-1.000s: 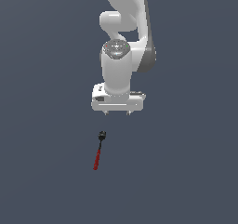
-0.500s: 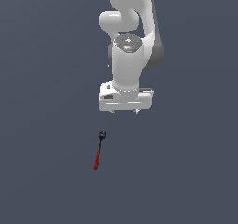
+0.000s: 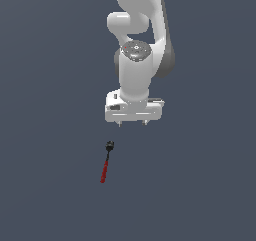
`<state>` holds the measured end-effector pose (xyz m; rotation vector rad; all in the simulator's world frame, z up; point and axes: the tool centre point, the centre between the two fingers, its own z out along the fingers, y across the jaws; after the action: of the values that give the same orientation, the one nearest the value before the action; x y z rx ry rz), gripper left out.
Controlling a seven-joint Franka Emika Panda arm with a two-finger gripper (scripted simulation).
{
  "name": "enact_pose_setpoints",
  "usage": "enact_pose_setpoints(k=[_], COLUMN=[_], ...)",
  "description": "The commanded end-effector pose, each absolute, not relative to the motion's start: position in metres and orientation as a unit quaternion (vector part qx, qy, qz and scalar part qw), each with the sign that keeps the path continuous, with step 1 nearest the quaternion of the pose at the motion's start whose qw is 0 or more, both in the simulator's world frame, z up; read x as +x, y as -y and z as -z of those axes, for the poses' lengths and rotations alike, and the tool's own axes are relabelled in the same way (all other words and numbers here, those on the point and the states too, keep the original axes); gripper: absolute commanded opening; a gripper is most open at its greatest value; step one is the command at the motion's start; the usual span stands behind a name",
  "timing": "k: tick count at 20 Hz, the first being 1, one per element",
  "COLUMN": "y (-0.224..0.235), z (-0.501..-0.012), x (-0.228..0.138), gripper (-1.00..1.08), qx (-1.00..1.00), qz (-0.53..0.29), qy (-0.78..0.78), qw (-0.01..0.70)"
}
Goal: Pick up the object and move it to a goal position.
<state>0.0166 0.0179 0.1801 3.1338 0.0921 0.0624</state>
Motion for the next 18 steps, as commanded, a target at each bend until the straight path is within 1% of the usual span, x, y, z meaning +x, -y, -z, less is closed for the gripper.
enact_pose_setpoints(k=[1, 8, 18], y=[-0.012, 0.013, 0.064], z=[-0.175, -0.149, -0.092], x=[0.023, 0.049, 0.087], gripper=[1.00, 1.00, 1.00], qx=[0.999, 1.000, 1.000], qz=[-0.019, -0.014, -0.005], qy=[-0.026, -0.013, 0.010], qw=[0.003, 0.001, 0.000])
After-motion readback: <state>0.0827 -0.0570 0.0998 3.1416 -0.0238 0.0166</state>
